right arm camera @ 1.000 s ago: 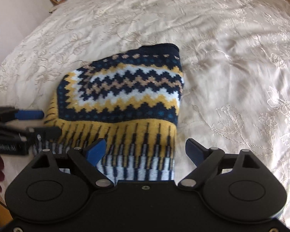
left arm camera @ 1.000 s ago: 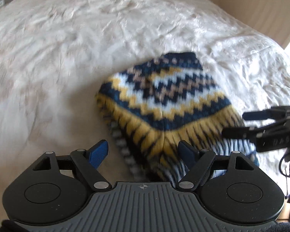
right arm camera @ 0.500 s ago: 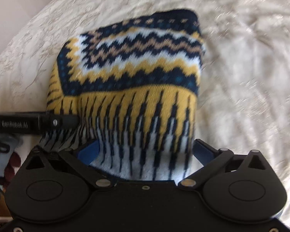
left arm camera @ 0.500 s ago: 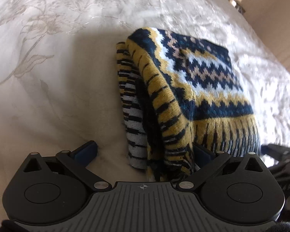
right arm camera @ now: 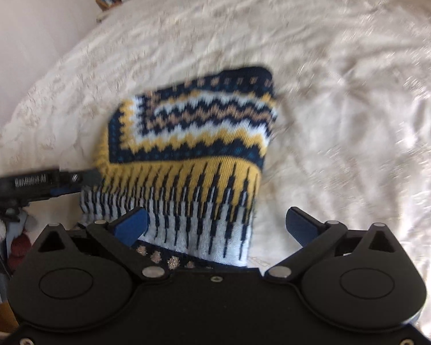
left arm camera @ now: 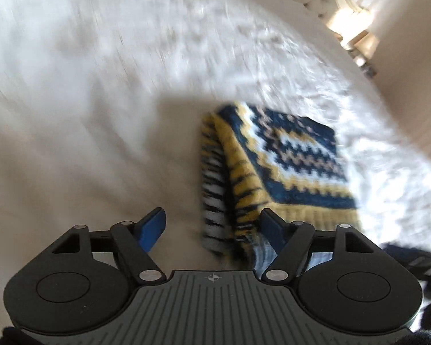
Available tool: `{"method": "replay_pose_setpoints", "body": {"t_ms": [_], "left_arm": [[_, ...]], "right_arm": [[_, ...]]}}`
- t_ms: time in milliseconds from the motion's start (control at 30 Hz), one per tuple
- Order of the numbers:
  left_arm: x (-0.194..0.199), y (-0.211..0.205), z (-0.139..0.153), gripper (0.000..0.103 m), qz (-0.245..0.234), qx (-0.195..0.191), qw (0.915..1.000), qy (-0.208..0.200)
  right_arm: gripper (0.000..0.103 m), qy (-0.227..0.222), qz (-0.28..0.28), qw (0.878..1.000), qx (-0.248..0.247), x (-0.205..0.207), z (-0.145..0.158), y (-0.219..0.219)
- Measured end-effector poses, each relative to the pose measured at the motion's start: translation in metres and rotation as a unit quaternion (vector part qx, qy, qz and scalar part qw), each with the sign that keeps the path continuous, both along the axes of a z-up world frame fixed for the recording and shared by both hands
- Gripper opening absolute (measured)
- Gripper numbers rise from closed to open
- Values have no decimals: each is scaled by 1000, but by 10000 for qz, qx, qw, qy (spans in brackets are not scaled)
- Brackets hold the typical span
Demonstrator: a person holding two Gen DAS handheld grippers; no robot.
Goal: Fold small clothes
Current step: 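Open the right gripper and raise both grippers away from the sweater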
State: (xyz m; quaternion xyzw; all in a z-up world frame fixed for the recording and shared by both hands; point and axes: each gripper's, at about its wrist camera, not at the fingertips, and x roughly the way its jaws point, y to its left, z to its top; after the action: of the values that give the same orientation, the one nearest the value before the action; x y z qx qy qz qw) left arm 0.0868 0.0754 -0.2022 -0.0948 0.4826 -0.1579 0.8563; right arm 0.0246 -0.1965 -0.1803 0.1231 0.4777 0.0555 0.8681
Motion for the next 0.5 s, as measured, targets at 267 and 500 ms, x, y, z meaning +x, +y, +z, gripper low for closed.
{"method": "replay_pose_setpoints", "body": {"t_ms": [267,500], "left_arm": [[-52,7,98,60,727,1296,9791,-1392],[-80,-23,182,61,1477,1484,9528,-2199]], "right_arm": [[102,-858,-44,9961,-187,-24,53,-6],[102,-2293,-73,9691,-906,-55,126,10]]}}
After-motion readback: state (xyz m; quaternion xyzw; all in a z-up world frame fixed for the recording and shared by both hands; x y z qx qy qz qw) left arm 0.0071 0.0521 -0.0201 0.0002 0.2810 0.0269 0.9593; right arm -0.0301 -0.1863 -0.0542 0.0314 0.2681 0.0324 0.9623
